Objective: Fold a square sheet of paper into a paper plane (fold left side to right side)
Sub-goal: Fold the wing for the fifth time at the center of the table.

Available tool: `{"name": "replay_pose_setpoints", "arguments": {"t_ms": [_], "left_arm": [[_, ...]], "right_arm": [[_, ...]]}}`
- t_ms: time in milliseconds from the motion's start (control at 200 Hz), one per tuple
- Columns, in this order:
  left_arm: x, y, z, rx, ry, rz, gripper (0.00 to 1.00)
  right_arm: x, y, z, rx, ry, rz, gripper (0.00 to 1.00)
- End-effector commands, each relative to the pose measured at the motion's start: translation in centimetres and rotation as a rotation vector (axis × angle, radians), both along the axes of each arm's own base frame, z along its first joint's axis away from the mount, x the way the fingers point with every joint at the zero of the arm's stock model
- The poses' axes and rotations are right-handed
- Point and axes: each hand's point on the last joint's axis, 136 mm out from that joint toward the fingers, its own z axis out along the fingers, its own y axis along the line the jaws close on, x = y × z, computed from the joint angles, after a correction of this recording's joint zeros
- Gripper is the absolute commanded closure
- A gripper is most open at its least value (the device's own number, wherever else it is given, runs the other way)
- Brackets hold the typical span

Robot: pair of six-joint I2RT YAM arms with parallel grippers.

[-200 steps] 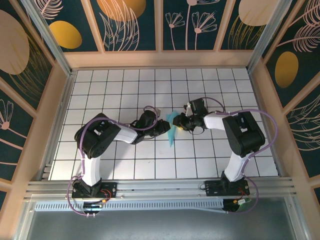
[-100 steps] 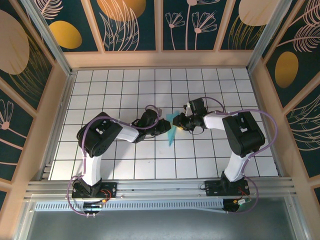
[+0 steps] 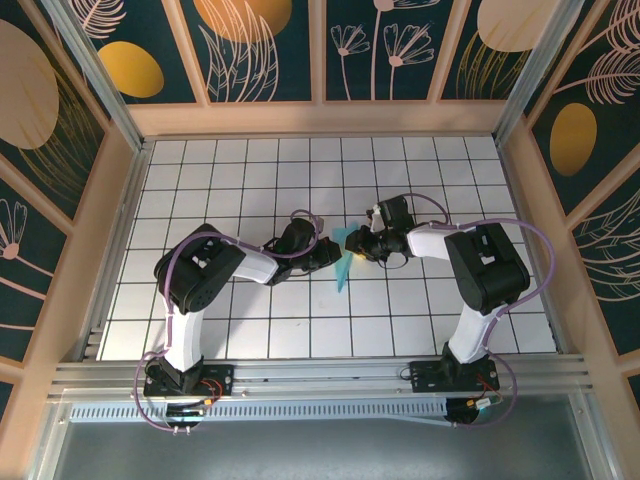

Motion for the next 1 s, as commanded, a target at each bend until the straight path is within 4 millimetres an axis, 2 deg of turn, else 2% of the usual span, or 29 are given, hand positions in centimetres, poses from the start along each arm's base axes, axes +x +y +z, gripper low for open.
{"name": "replay_pose_setpoints", "arguments": {"t_ms": [0,455,831,991], "left_arm": [[-0.4,0.5,-3.0,0.068,0.05,-0.009,0.91],[-0.5,0.9,-4.7,0.123,0.098,0.002,0.93],[-0.5,0.9,-5.5,0.142,0.121,0.002,0.93],[-0.5,1.0,-5.6,0.145,0.122,0.004,0.93]], "right_arm": [[0.2,0.4,0.9,0.027,-0.01,0.0,0.67],[0.5,-0.1,1.6,0.015,-0.028,-0.02,0.68],[1.2,-2.3,3.0,-0.024,-0.07,-0.058,0.68],[1.5,-1.6,3.6,0.008,-0.087,-0.026,0.88]]}}
